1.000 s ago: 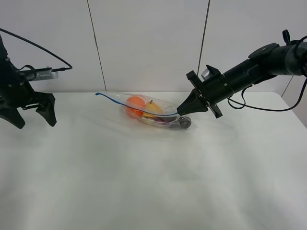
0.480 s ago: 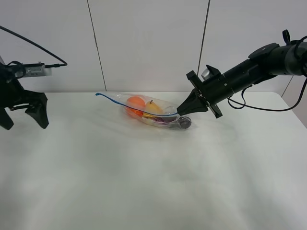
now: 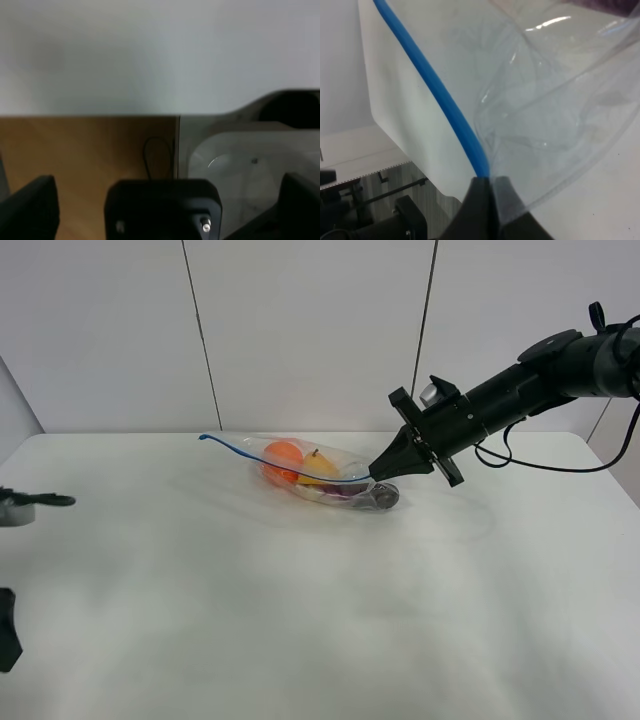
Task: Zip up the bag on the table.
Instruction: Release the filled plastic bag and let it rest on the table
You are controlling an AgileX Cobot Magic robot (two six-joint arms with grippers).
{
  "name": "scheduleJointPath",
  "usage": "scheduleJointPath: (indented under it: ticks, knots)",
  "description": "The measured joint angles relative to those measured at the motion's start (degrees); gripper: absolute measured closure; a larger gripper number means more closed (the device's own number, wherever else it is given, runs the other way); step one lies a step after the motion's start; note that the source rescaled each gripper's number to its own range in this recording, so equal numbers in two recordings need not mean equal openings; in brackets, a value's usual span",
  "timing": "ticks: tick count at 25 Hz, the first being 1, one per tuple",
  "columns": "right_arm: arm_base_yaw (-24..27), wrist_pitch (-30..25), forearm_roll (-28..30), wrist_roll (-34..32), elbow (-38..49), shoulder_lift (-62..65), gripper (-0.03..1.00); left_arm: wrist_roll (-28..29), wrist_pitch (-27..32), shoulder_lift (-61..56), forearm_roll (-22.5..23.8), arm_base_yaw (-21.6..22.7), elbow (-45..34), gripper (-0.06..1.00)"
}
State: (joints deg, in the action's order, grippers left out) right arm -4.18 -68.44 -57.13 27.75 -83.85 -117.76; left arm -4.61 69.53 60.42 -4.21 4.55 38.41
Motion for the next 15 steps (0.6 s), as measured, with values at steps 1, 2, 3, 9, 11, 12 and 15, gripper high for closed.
scheduleJointPath:
  ticks: [1, 2, 3, 9, 11, 12, 15]
  knots:
    - [0.0, 0.0, 0.0, 0.0, 0.0, 0.0, 0.97, 0.57, -0.2, -3.26, 0.0, 0.0, -1.53, -0.05]
    - [0.0, 0.0, 0.0, 0.05, 0.0, 0.0, 0.97, 0.91, -0.78, -6.44, 0.0, 0.0, -3.19, -0.05]
    - [0.0, 0.0, 0.0, 0.05, 0.0, 0.0, 0.97, 1.18, -1.29, -8.99, 0.0, 0.0, -4.52, -0.05]
    - [0.0, -0.07, 0.0, 0.05, 0.0, 0.0, 0.97, 1.63, -2.82, -25.25, 0.0, 0.0, -5.15, -0.05]
    - [0.0, -0.06, 0.0, 0.05, 0.0, 0.0, 0.97, 1.63, -2.75, -30.47, 0.0, 0.0, -5.15, -0.05]
    - [0.0, -0.12, 0.0, 0.05, 0.0, 0.0, 0.97, 1.63, -2.7, -33.45, 0.0, 0.0, -5.15, -0.05]
    - [0.0, -0.12, 0.0, 0.07, 0.0, 0.0, 0.97, 1.63, -2.7, -41.47, 0.0, 0.0, -5.21, -0.05]
